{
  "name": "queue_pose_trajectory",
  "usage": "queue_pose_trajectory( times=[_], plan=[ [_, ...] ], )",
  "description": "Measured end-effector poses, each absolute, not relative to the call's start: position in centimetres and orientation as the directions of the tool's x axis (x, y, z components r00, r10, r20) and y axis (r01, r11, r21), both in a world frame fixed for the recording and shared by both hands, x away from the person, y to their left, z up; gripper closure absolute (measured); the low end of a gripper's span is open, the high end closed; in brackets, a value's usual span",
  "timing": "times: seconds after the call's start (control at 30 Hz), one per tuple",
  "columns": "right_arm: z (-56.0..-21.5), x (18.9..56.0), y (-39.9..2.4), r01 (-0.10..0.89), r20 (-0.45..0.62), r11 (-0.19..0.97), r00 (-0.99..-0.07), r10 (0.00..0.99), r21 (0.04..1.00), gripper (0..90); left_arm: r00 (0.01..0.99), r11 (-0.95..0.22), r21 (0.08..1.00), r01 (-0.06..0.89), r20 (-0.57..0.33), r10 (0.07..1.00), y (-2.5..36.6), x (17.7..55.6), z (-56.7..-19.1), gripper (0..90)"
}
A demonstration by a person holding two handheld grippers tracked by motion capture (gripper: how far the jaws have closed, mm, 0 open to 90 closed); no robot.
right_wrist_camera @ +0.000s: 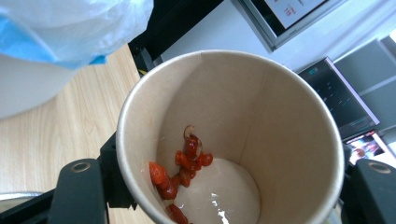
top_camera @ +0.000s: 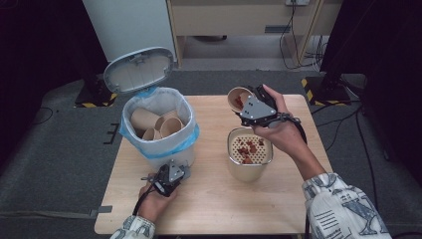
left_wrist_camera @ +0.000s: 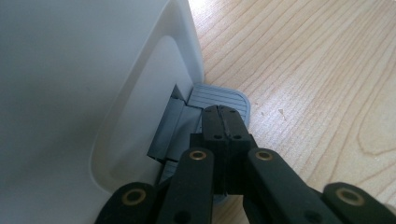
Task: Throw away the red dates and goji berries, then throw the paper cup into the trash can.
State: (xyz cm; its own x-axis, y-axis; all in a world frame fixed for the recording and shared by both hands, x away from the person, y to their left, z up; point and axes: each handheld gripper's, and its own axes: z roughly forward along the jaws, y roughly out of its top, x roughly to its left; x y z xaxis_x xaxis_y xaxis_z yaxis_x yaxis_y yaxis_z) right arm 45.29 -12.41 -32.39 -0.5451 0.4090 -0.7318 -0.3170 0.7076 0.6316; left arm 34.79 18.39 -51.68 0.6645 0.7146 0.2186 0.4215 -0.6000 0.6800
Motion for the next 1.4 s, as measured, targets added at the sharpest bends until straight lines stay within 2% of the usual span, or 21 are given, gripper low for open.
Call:
queue_pose_trajectory(
  times=[0.27,0.47,1.4],
  plan=[
    [-31.6,46.1,-12.3,-0.259,-0.623,0.619,-0.608,0.492,0.741,29.3,0.665,-0.599,0.680,0.422,0.217,0.715,18.4,34.8,-51.7,89.8],
    [-31.2,46.6,-12.1,-0.217,-0.562,0.576,-0.637,0.528,0.788,29.3,0.665,-0.600,0.680,0.421,0.218,0.714,18.4,34.8,-51.7,89.9],
    [-29.6,46.8,-10.3,-0.162,-0.451,0.492,-0.701,0.553,0.855,29.3,0.665,-0.601,0.679,0.421,0.220,0.714,18.4,34.8,-51.7,89.9]
  ],
)
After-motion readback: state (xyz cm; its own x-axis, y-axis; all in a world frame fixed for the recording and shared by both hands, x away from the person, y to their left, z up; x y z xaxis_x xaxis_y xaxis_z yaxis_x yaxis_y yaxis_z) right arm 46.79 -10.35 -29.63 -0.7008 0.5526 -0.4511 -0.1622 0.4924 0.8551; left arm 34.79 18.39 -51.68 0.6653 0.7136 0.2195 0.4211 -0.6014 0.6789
